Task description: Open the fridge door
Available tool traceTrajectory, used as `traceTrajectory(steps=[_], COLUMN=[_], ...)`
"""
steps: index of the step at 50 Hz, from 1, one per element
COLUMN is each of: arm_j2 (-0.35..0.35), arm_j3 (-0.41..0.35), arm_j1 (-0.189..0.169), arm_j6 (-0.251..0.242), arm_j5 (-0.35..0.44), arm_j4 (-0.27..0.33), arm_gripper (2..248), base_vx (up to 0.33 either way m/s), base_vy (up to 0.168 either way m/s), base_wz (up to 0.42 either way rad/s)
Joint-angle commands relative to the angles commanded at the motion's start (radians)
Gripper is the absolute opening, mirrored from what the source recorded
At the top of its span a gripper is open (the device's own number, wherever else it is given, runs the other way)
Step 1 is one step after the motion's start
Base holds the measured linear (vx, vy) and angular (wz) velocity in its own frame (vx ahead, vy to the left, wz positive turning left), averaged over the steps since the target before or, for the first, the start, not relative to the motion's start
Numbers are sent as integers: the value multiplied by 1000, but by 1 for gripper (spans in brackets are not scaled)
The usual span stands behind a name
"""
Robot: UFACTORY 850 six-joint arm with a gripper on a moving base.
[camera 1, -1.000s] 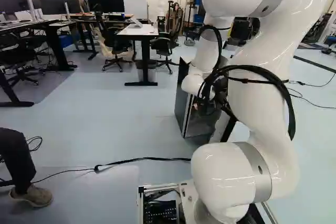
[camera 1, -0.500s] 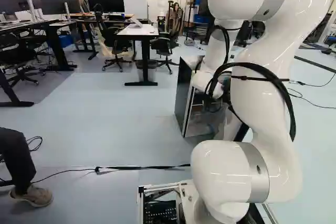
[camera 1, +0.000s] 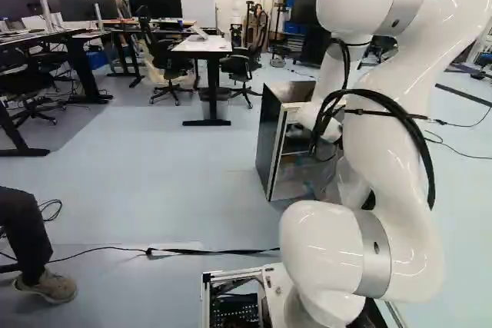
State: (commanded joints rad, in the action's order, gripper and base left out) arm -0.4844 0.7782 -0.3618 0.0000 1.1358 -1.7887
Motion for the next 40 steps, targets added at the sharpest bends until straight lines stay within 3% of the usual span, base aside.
traceTrajectory(steps=[21,40], arm_j2=[-43,-70], arm_j3=[78,127], arm_j1=[-105,-152], arm_j6=[0,0], arm_j5=[0,0], arm_j4=[-2,-2], arm_gripper=[247,247], base_vx=[0,0], base_vy=[0,0], base_wz=[0,0])
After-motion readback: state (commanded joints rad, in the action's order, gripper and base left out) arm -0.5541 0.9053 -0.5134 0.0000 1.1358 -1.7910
